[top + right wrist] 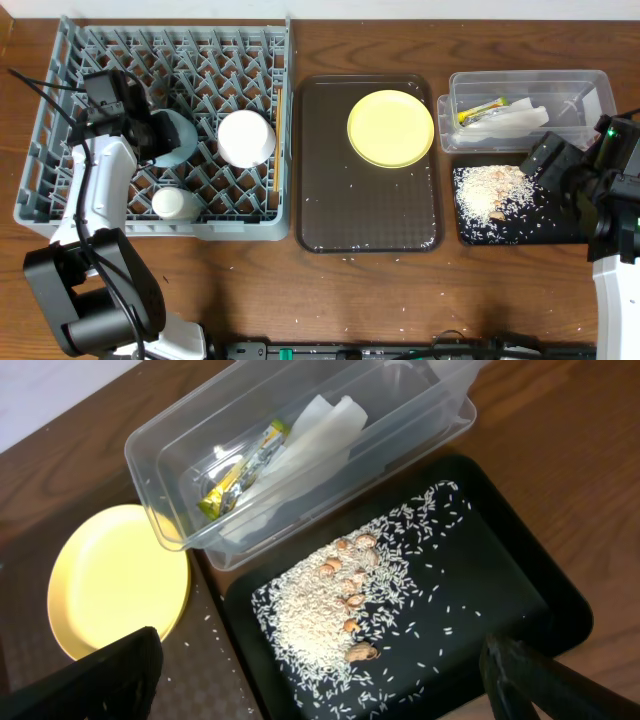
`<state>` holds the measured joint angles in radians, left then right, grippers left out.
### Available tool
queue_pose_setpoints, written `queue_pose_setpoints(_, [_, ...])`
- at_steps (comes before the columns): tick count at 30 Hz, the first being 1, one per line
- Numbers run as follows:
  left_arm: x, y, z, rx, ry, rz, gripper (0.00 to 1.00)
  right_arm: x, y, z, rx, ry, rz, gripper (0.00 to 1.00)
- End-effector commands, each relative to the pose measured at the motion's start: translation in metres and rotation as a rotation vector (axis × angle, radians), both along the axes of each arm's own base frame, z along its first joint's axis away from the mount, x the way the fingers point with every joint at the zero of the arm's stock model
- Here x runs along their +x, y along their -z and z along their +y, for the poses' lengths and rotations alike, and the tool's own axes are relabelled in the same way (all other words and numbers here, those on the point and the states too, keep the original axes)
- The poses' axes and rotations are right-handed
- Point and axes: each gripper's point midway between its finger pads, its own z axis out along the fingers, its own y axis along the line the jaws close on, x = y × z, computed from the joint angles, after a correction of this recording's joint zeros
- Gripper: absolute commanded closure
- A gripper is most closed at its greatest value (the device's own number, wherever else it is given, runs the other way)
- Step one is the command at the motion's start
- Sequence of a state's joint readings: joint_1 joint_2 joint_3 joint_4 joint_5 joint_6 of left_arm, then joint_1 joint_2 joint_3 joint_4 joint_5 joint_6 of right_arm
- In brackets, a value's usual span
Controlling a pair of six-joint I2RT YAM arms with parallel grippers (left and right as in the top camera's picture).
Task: Sort waste into correct bins and load items into the dishwasher
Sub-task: 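Release the light-blue bowl and withdraw the left gripper from the rack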
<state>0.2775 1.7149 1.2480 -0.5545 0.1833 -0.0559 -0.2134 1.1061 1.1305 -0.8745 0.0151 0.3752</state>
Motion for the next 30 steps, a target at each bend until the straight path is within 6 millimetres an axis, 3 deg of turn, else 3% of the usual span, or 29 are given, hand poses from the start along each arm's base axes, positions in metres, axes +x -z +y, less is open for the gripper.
queue_pose_setpoints(1, [-0.002,-0.010,-0.009,-0.038,0.014,-0.025,0.92,0.000,-0.001,-0.001,0.001,0.009,-0.002,0.01])
queue_pose_setpoints(7, [-0.012,-0.065,-0.012,-0.020,-0.005,-0.139,0.90,0.000,-0.001,-0.001,0.001,0.009,-0.002,0.01])
queue_pose_setpoints(12, [-0.052,-0.116,-0.037,-0.022,0.011,-0.195,0.83,0.000,-0.001,-0.001,0.001,0.009,-0.002,0.01])
queue_pose_setpoints(13, [-0.059,-0.122,-0.043,-0.022,0.022,-0.198,0.75,0.000,-0.001,-0.001,0.001,0.009,-0.002,0.01])
queue_pose_setpoints(15, [-0.070,-0.130,-0.054,-0.024,0.046,-0.202,0.62,0.000,-0.001,-0.001,0.001,0.009,-0.002,0.01])
queue_pose_setpoints(18, [-0.083,-0.136,-0.070,-0.029,0.088,-0.195,0.53,0.000,-0.001,-0.001,0.001,0.009,-0.002,0.01])
queue_pose_setpoints(19, [-0.087,-0.137,-0.076,-0.032,0.105,-0.190,0.44,0.000,-0.001,-0.001,0.001,0.009,-0.002,0.01])
queue_pose_setpoints(21, [-0.089,-0.138,-0.085,-0.035,0.133,-0.192,0.39,0.000,-0.001,-0.001,0.001,0.009,-0.002,0.01])
queue_pose_setpoints(27, [-0.090,-0.139,-0.103,-0.039,0.189,-0.192,0.36,0.008,-0.007,-0.001,0.034,0.034,-0.048,0.01])
queue_pose_setpoints(30, [-0.096,-0.148,-0.105,-0.036,0.196,-0.220,0.36,0.017,-0.015,0.009,0.134,0.056,-0.110,0.01])
